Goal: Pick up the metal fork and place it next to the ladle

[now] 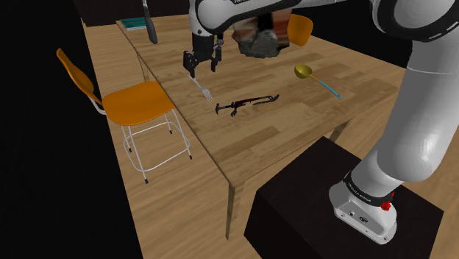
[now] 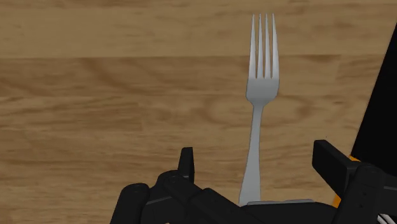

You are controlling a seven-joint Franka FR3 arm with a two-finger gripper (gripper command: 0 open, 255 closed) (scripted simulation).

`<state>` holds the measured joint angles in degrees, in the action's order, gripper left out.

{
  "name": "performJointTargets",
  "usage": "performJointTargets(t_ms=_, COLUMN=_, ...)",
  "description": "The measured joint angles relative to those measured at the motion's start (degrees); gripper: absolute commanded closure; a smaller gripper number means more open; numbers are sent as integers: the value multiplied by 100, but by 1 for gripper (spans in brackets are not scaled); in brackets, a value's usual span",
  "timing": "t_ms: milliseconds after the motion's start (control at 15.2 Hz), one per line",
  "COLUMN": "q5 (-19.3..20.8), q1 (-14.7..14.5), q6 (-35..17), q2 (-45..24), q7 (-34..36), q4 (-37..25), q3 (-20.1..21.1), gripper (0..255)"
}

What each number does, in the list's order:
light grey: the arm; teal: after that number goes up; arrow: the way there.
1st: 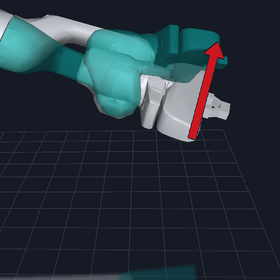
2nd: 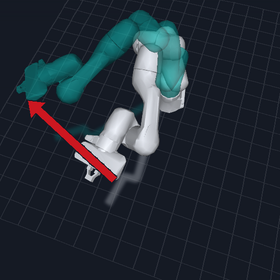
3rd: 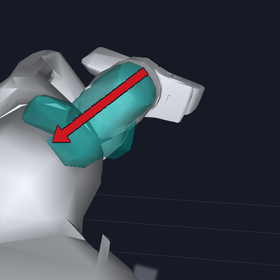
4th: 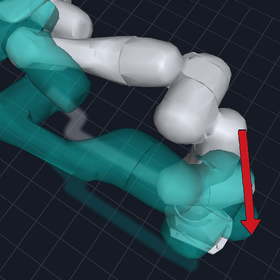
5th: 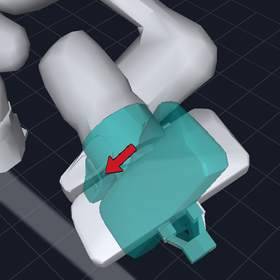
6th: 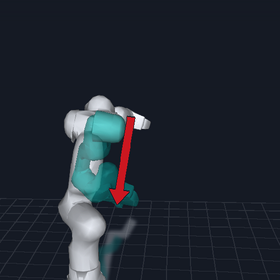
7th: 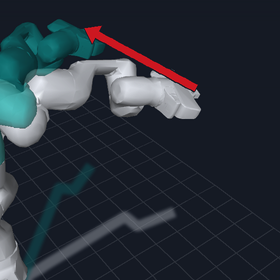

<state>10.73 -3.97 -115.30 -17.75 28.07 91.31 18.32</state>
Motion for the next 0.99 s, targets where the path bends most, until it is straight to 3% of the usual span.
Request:
performJointTargets(t_ms=264, q5=150, q1=-140, q6=32, q2=-529, q7=144, q4=-520, q3=-34, gripper=0)
performJointTargets(t_ms=990, q5=233, q1=-147, q6=-359, q2=-735, q7=203, q4=-327, q3=-75, gripper=0)
